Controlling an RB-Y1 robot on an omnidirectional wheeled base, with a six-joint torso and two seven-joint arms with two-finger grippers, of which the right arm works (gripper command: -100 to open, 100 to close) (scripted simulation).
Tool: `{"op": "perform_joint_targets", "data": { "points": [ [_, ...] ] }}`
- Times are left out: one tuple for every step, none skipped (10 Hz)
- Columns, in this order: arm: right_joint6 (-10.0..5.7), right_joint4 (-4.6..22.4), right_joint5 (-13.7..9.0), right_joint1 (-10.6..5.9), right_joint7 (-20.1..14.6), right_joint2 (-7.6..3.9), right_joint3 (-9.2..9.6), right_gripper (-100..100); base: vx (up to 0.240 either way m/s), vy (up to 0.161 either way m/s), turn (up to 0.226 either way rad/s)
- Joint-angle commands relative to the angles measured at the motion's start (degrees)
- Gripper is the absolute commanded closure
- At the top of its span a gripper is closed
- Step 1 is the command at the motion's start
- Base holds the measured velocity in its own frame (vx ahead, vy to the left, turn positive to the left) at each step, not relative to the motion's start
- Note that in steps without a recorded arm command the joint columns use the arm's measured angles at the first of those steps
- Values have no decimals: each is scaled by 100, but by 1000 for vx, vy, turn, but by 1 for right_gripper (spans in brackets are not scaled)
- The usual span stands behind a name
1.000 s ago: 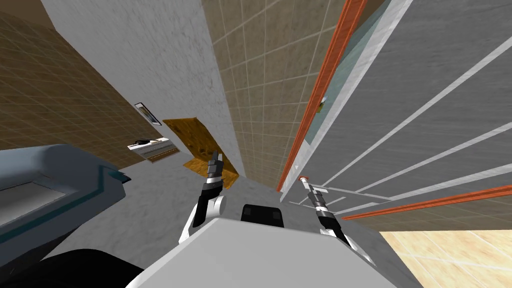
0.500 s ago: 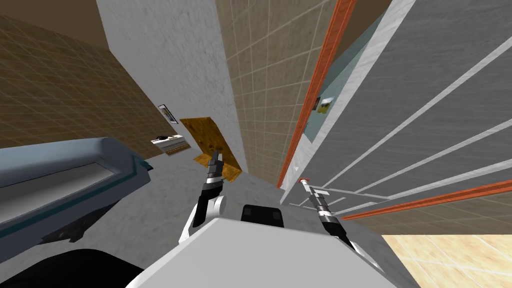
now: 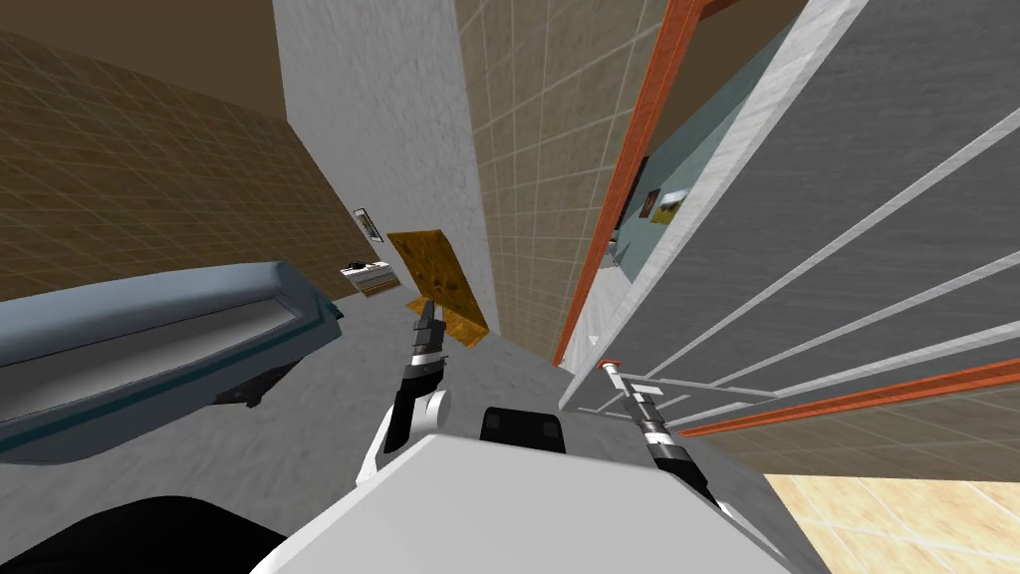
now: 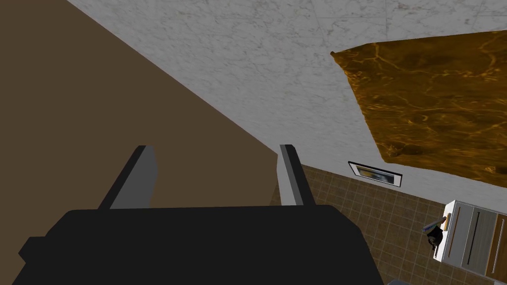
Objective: Pull the door open
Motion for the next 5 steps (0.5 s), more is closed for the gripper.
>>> {"op": "perform_joint_targets", "data": {
  "points": [
    [-174,75,16,38,-77,-57,79,100,-227,-123,144],
    [-244,95,19,70,-109,-90,109,100,-253,-83,176],
    [-171,65,24,48,-77,-53,100,100,-114,-25,39],
    [-342,150,14,126,-122,-90,154,100,-158,-43,209],
    [-387,172,9,143,-132,-102,164,100,-191,-69,175]
  ]
}}
